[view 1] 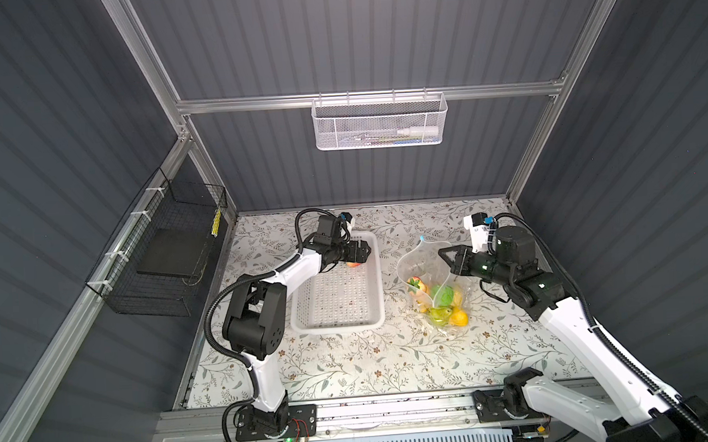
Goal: Place the food in the zip-top bag and seal the zipper
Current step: 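Lower the left gripper into the basket and grasp the second strawberry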
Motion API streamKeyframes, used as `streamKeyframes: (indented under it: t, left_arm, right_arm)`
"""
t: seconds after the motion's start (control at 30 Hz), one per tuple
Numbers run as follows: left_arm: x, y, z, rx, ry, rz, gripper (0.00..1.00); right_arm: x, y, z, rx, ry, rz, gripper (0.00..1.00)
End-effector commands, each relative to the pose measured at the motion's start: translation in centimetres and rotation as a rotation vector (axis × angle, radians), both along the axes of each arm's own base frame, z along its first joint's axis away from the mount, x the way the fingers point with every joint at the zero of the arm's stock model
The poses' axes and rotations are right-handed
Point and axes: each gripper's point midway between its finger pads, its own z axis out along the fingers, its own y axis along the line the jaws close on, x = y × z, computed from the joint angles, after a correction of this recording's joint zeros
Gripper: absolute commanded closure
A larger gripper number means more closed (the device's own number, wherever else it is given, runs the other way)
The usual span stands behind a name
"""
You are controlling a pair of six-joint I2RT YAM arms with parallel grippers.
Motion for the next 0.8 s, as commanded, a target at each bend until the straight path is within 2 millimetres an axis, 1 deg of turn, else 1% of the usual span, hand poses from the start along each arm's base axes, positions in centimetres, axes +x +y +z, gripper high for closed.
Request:
streamKeyframes:
  t: [0.0,0.07,0.1,0.13,0.2,0.37,0.5,0.57,0.67,0.77]
  left_arm:
    - [0.2,-0.8,-0.2,0.019,-0.01,-0.067,0.05]
    - [0.2,-0.9,-1.1,0.03,0.001,-0.08,0.05]
    - [0.8,-1.2,-0.6,0.029,-0.014,-0.085,0.06]
    - [1.1,-1.3,-0.6,0.032,-0.019,-0.09,0.06]
    - [1.3,-1.3,-1.2,0.042,-0.013,-0.094,0.06]
    - [1.1,-1.5,-2.6,0.044,0.022,-0.1,0.07]
    - [0.2,-1.6,-3.1,0.019,0.052,-0.097,0.08]
    - [-0.9,-1.2,-4.0,0.016,0.086,-0.091,0.09]
    - [-2.0,-1.0,-3.6,-0.002,0.104,-0.078,0.09]
    - [-3.2,-1.0,-2.8,-0.012,0.105,-0.073,0.1]
  right_arm:
    - [0.1,0.2,0.6,-0.011,-0.019,0.009,1.0]
    - [0.2,0.2,0.6,-0.01,-0.018,0.007,1.0]
    - [0.2,0.2,0.7,-0.009,-0.018,0.007,1.0]
    - [0.2,0.2,0.7,-0.009,-0.019,0.007,1.0]
    - [0.2,0.2,0.7,-0.009,-0.018,0.006,1.0]
    - [0.2,0.2,0.7,-0.007,-0.017,0.004,1.0]
    - [0.2,0.2,0.8,-0.004,-0.016,0.005,1.0]
    - [0.2,0.2,0.7,-0.002,-0.015,0.005,1.0]
    - [0.1,0.3,0.6,0.001,-0.012,0.008,1.0]
    - [0.1,0.3,0.5,0.003,-0.01,0.007,1.0]
